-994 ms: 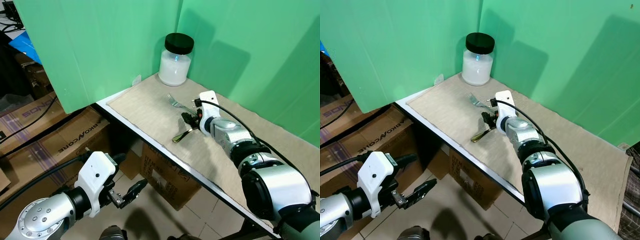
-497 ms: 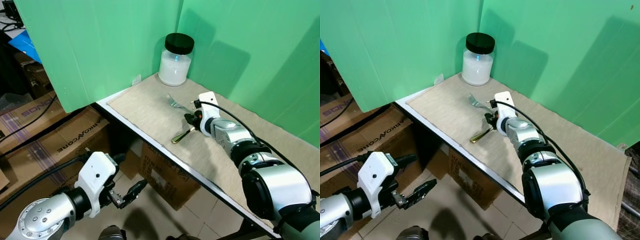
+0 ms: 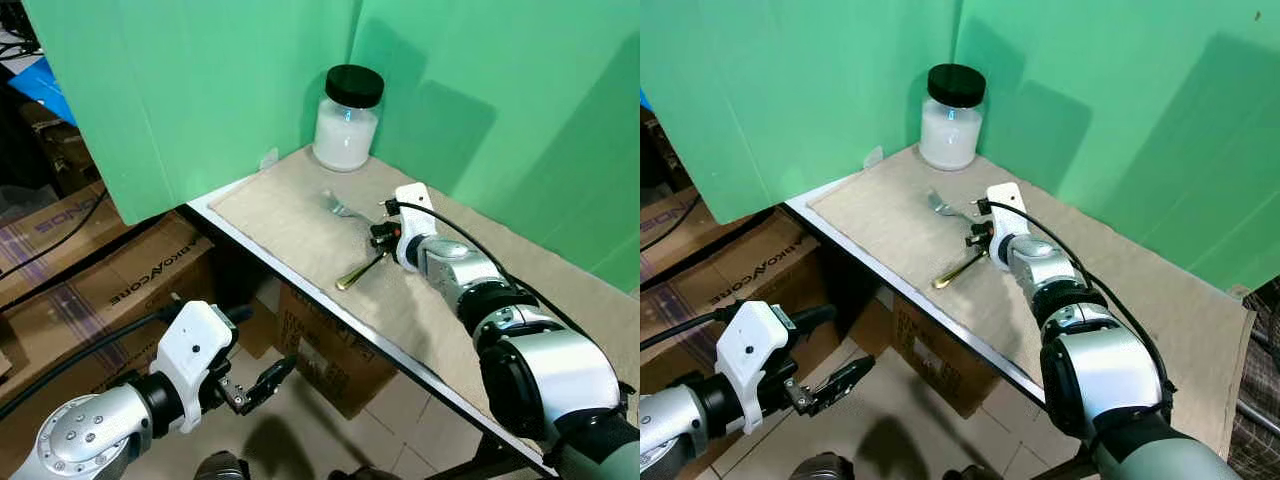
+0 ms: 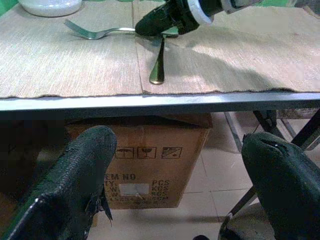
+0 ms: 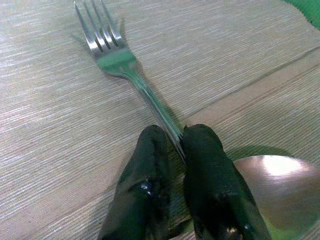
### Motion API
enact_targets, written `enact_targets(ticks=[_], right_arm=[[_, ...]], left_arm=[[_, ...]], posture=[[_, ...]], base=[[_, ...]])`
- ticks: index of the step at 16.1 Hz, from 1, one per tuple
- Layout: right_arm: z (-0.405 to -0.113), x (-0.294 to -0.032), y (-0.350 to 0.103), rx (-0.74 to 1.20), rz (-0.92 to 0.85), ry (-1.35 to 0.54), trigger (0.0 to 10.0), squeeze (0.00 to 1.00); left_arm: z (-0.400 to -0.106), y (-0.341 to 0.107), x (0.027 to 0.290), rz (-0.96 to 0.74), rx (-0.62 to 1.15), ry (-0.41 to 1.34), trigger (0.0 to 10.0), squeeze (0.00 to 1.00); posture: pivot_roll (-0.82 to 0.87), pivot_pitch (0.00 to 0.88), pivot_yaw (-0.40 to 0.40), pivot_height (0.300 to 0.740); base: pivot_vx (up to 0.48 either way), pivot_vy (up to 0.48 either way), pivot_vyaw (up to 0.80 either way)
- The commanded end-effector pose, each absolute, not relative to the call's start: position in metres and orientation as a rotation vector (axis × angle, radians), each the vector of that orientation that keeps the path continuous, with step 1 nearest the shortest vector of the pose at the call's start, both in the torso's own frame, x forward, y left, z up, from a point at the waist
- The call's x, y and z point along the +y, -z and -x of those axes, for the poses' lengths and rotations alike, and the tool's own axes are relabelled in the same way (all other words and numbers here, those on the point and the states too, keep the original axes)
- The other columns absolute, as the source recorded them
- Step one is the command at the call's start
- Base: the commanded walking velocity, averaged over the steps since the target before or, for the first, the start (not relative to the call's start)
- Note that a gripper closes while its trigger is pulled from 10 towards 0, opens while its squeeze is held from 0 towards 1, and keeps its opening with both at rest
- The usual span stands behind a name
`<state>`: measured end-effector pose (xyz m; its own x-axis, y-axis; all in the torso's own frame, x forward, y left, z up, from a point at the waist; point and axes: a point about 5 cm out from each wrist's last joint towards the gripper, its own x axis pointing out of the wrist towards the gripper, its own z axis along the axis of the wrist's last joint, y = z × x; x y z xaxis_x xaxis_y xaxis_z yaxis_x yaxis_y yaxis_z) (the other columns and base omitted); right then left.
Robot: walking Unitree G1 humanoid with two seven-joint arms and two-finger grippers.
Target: Setting the table
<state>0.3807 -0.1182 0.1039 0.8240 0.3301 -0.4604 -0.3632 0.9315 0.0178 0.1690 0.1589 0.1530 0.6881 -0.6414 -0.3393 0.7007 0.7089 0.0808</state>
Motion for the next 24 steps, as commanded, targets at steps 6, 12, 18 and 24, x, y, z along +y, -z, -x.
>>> enact_targets(ticks=[6,12,18,24], right_arm=[[-0.375,-0.11,-0.093,0.528,0.056,-0.377,0.0,0.0],[-0.377,-0.106,-0.098,0.507,0.053,-0.386,0.0,0.0],[-0.389,-0.105,-0.122,0.395,-0.048,-0.381,0.0,0.0],[-0.387,-0.13,-0.134,0.267,-0.17,-0.442,0.0,0.0]], left_arm=[[-0.171,-0.158,0.159,-0.221,0.282,0.776,10.0,0.0],[-0.174,-0.159,0.161,-0.227,0.274,0.771,10.0,0.0],[-0.187,-0.156,0.162,-0.238,0.254,0.749,10.0,0.0],[-0.199,-0.157,0.154,-0.235,0.21,0.769,10.0,0.0]], posture=[[0.14,0.077,-0.106,0.74],[0.15,0.047,-0.107,0.74],[0.13,0.0,-0.081,0.74],[0.13,0.0,-0.061,0.74]], base=[[0.0,0.0,0.0],[0.0,0.0,0.0],[0.0,0.0,0.0],[0.0,0.0,0.0]])
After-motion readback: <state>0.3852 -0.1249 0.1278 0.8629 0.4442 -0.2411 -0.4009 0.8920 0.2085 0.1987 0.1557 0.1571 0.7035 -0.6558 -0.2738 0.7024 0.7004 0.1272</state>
